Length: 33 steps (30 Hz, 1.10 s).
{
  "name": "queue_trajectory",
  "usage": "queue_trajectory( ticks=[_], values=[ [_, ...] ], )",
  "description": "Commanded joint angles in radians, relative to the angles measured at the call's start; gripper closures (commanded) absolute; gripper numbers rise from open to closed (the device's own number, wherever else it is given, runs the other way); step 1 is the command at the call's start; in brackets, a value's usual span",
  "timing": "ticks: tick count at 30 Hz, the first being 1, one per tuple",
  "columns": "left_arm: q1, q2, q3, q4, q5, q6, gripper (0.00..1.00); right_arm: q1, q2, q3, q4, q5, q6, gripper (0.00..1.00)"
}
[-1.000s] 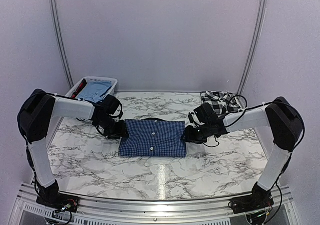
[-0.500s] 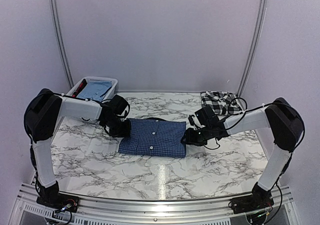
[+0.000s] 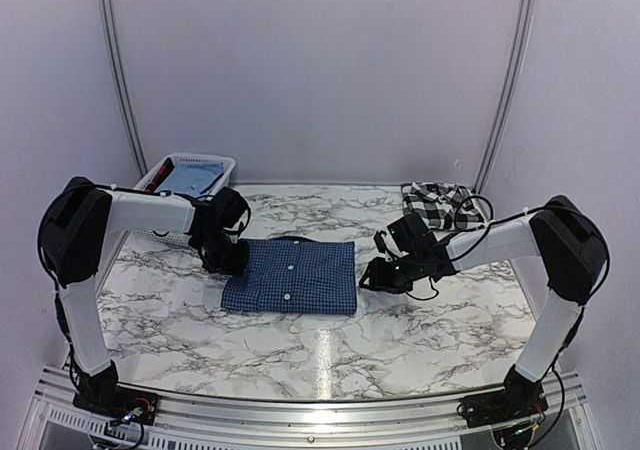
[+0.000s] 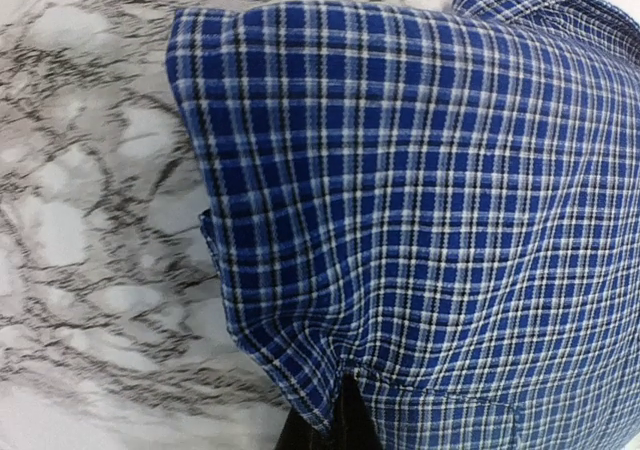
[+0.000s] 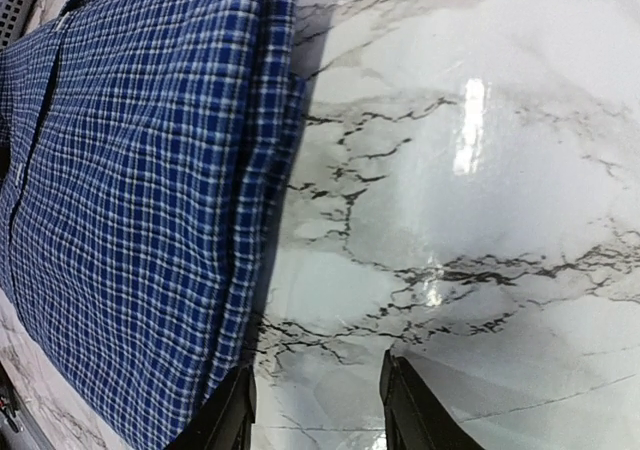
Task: Fold and stack the long sleeve shirts
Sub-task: Pick up the square-folded shirt from the center of the board, then turn over the square-folded shirt at the center of the board.
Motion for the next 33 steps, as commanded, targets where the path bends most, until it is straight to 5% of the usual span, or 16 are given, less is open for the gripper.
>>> queue_trajectory(
  ticks=[1, 15, 26, 33],
  values=[
    [0.051, -0.105, 0.02, -0.212, -0.07, 0.135, 1.0, 0.046, 0.02, 0.033, -0.001, -0.012, 0.01, 0.57],
    [0.157, -0.175, 0.32, -0.577, -0.212, 0.322, 1.0, 0.109, 0.082, 0.159, -0.042, -0.031, 0.022, 0.59],
    [0.156, -0.144, 0.416, -0.617, -0.173, 0.314, 1.0, 0.194, 0.262, 0.344, 0.227, -0.119, 0.228, 0.94],
    [0.157, -0.161, 0.394, -0.623, -0.161, 0.307, 1.0, 0.222, 0.443, 0.475, 0.314, -0.146, 0.316, 0.97]
  ],
)
